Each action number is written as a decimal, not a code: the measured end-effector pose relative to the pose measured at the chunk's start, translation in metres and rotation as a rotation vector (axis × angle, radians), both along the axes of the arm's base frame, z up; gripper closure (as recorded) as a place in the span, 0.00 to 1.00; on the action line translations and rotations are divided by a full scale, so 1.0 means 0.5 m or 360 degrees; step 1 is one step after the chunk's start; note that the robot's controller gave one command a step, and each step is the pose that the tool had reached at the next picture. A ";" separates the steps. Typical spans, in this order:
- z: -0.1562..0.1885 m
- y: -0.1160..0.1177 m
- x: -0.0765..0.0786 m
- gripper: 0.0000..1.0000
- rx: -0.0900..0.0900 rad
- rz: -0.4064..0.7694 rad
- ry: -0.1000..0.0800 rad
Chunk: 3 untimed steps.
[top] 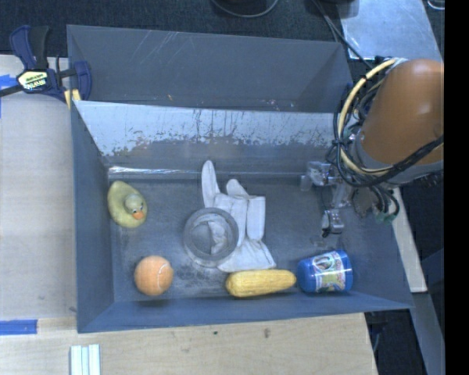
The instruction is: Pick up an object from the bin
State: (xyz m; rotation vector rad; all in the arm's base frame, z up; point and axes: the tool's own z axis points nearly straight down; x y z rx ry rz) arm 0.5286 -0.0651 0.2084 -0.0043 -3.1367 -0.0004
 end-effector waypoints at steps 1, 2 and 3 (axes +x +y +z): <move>0.009 0.000 0.003 0.00 -0.0001 0.0003 -0.0013; -0.028 0.022 0.052 0.00 -0.0005 -0.0128 -0.0025; -0.103 0.078 0.092 0.00 0.0000 -0.0214 -0.0012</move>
Offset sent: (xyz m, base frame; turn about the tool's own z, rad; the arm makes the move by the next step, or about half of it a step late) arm 0.0691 0.0423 -0.0644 0.2121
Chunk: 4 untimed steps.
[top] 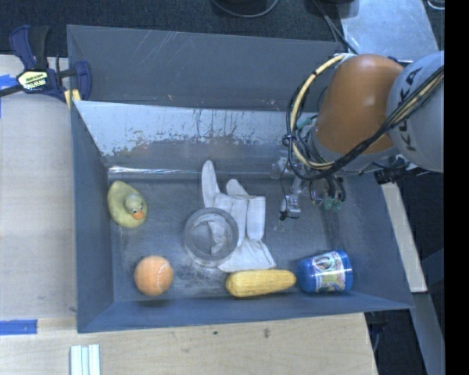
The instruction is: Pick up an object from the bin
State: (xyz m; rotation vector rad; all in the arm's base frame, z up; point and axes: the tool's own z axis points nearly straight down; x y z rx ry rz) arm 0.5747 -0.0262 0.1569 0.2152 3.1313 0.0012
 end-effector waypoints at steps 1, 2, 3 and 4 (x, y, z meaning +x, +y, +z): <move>-0.031 0.020 0.008 0.00 -0.0005 0.0263 -0.0006; -0.107 0.077 0.036 0.00 -0.0003 0.0067 -0.0011; -0.144 0.126 0.049 0.00 -0.0005 0.0171 -0.0004; -0.150 0.145 0.065 0.00 -0.0006 0.0256 -0.0012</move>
Offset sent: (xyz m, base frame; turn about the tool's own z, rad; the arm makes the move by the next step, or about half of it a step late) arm 0.0221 0.0541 -0.0724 -0.0188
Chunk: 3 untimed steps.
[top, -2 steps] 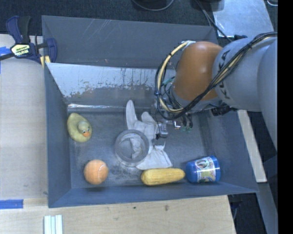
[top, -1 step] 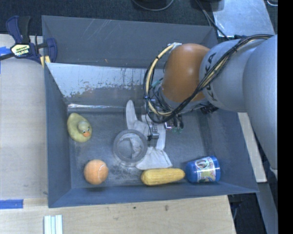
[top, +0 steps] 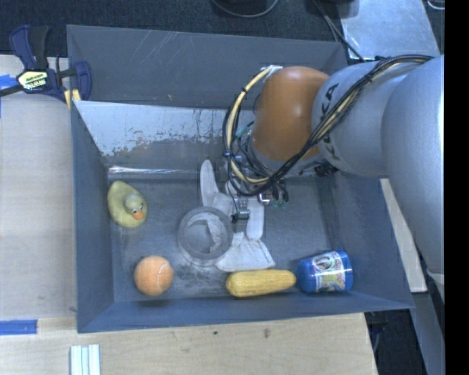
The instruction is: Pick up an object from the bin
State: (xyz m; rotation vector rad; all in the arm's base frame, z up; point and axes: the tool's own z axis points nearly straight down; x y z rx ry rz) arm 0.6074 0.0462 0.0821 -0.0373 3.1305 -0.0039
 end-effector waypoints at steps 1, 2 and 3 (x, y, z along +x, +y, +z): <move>-0.011 -0.004 0.006 0.00 0.0001 -0.0209 0.0004; -0.016 -0.002 0.007 1.00 0.0003 -0.0112 -0.0020; -0.016 -0.002 0.007 1.00 0.0003 -0.0111 -0.0020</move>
Offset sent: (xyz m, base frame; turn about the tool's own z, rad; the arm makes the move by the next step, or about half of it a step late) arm -0.0003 -0.0005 -0.0121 0.0711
